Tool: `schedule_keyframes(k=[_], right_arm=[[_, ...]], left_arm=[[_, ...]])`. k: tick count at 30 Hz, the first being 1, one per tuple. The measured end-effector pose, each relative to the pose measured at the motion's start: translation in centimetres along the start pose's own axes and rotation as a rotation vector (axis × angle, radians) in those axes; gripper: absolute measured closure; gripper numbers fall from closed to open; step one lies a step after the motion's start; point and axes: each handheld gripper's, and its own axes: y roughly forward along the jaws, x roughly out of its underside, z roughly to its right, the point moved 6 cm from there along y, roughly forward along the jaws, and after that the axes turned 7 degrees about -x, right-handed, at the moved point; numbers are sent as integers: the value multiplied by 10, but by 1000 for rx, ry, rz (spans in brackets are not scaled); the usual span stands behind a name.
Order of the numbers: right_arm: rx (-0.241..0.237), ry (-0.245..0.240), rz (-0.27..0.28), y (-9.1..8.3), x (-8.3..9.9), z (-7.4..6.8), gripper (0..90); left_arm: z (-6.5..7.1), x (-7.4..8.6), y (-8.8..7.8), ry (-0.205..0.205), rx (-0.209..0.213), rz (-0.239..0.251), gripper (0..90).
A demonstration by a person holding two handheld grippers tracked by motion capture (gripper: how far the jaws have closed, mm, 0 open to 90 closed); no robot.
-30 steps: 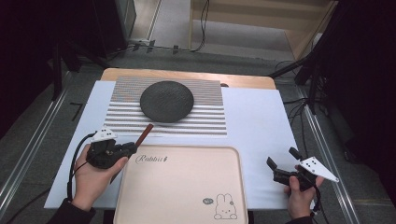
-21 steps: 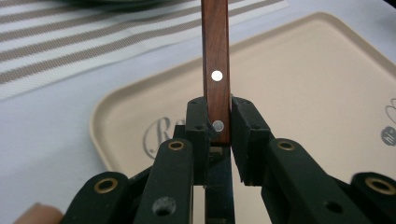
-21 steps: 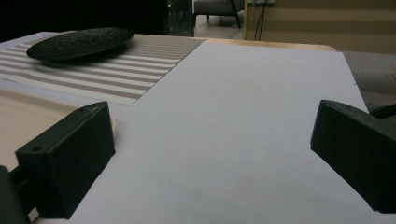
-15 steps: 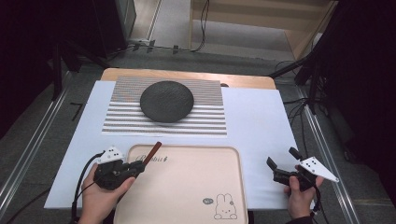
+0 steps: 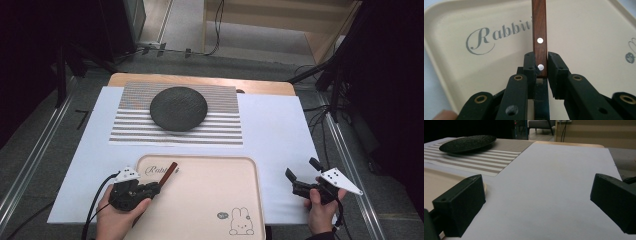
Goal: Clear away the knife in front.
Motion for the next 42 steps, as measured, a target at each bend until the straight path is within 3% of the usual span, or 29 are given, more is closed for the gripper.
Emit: schedule_keyframes(k=[4, 6, 7, 8, 10, 11, 14, 15, 18, 19, 22, 23, 24, 27, 33, 36, 41, 42], right_arm=[[1, 0, -2, 0, 0, 0, 0], [2, -1, -2, 0, 0, 0, 0], [2, 1, -4, 0, 0, 0, 0], [2, 0, -4, 0, 0, 0, 0], [2, -1, -2, 0, 0, 0, 0], [1, -1, -2, 0, 0, 0, 0], [1, 0, -2, 0, 0, 0, 0], [1, -1, -2, 0, 0, 0, 0], [0, -1, -1, 0, 0, 0, 0], [0, 0, 0, 0, 0, 0, 0], [0, -1, -1, 0, 0, 0, 0], [1, -2, -1, 0, 0, 0, 0], [1, -1, -2, 0, 0, 0, 0], [0, -1, -2, 0, 0, 0, 0], [1, 1, -2, 1, 0, 0, 0], [6, 0, -3, 0, 0, 0, 0], [6, -1, -3, 0, 0, 0, 0], [6, -1, -3, 0, 0, 0, 0]], left_arm=[[0, 2, 1, 4, -9, -13, 772], [0, 4, 2, 11, -34, -23, 772], [-1, 6, 4, 26, -78, -40, 771], [-2, 7, 5, 30, -87, -36, 770], [-2, 7, 5, 23, -86, -37, 769], [-2, 6, 5, 38, -85, -38, 766], [-2, 6, 6, 34, -74, -27, 657], [-3, 5, 5, 38, -84, -21, 657], [-2, -4, -2, 55, -56, 56, 624], [-2, -6, -4, 67, -57, 69, 631], [-1, -8, -6, 85, -44, 80, 785], [0, -9, -5, 91, -27, 79, 785], [3, -11, -4, 103, -1, 74, 894], [5, -13, -1, 120, 13, 64, 898], [23, -15, 17, 218, 41, 9, 900], [27, -12, 25, 257, 27, -26, 900], [25, -9, 28, 281, 1, -76, 900], [23, -9, 27, 291, -31, -74, 900]])
